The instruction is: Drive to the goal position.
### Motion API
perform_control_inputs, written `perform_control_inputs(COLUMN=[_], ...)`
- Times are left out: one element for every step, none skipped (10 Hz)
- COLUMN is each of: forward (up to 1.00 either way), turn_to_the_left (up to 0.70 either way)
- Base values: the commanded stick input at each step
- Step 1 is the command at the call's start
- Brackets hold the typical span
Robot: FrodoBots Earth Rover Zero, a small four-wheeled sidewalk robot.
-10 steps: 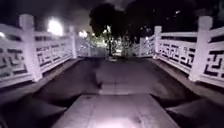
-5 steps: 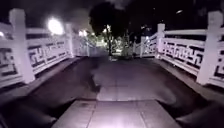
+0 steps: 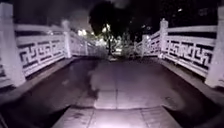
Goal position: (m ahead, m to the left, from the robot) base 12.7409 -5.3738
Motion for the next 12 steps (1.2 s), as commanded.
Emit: perform_control_inputs(forward=[0.45,0.45,0.45,0.45,0.45,0.45,0.45,0.45,0.45,0.45,0.45,0.45], turn_to_the_left=[0.0,0.0,0.0,0.0,0.0,0.0,0.0,0.0,0.0,0.0,0.0,0.0])
